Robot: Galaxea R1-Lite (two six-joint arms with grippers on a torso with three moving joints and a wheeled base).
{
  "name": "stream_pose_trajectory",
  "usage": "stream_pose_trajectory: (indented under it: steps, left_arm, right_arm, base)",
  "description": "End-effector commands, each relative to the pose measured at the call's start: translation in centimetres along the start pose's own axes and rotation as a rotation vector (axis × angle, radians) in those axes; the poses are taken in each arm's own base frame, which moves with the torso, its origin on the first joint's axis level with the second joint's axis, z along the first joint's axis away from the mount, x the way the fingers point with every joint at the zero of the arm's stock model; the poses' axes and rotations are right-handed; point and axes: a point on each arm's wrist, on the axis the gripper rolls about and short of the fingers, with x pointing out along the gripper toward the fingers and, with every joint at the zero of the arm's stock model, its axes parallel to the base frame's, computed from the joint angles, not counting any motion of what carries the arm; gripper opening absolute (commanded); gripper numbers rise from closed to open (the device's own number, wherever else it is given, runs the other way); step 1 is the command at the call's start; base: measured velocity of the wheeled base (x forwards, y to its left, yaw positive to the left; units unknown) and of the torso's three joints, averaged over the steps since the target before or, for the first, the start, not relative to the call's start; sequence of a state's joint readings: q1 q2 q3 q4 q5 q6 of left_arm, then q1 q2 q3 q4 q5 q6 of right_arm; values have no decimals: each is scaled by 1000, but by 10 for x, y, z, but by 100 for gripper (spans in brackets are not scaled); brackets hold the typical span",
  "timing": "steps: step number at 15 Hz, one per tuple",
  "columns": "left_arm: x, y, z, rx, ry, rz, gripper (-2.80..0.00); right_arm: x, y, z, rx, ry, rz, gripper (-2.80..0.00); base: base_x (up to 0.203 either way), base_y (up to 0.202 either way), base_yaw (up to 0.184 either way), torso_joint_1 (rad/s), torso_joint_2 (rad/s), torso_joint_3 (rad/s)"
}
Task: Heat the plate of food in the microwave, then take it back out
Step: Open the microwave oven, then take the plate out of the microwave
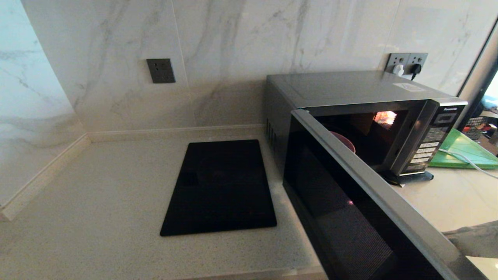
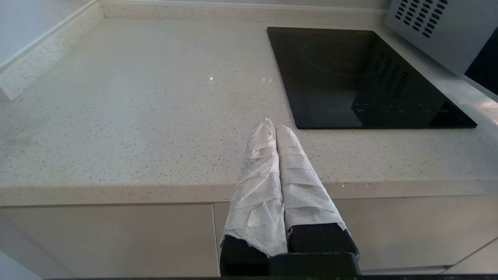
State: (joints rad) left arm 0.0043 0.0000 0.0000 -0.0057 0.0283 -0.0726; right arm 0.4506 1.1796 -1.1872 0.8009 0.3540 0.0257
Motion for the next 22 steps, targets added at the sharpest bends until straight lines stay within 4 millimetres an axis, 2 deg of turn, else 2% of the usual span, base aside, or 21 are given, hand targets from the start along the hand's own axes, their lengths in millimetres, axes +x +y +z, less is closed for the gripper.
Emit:
stream_pose_trajectory:
  steps: [1,9,12,17,18,19,22]
  left_arm:
    - [0,0,0,-1,1,1,-280]
    - [0,0,0,-1,1,1,-280]
    - [0,0,0,-1,1,1,-280]
    - [0,0,0,-1,1,1,-280]
    - [0,0,0,-1,1,1,-280]
    - [0,0,0,-1,1,1,-280]
    - [0,0,0,-1,1,1,-280]
  right_arm:
    - [1,0,0,3,7,3,-280]
    - [-2,-1,-3,21,-3,7,-280]
    - [-9,-19,3,146,-88,-104,-280]
    - [-13,-62,12,367,-134,-460,-280]
    - [-10,-71,12,428,-125,-483,-158]
    - [-5,-78,14,528,-127,-483,0]
    - [14,-100,36,736,-243,-393,0]
  base:
    - [0,0,0,0,0,0]
    - [0,0,0,0,0,0]
    - [0,0,0,0,0,0]
    - [0,0,0,0,0,0]
    - [0,0,0,0,0,0]
    - [0,0,0,0,0,0]
    - [0,0,0,0,0,0]
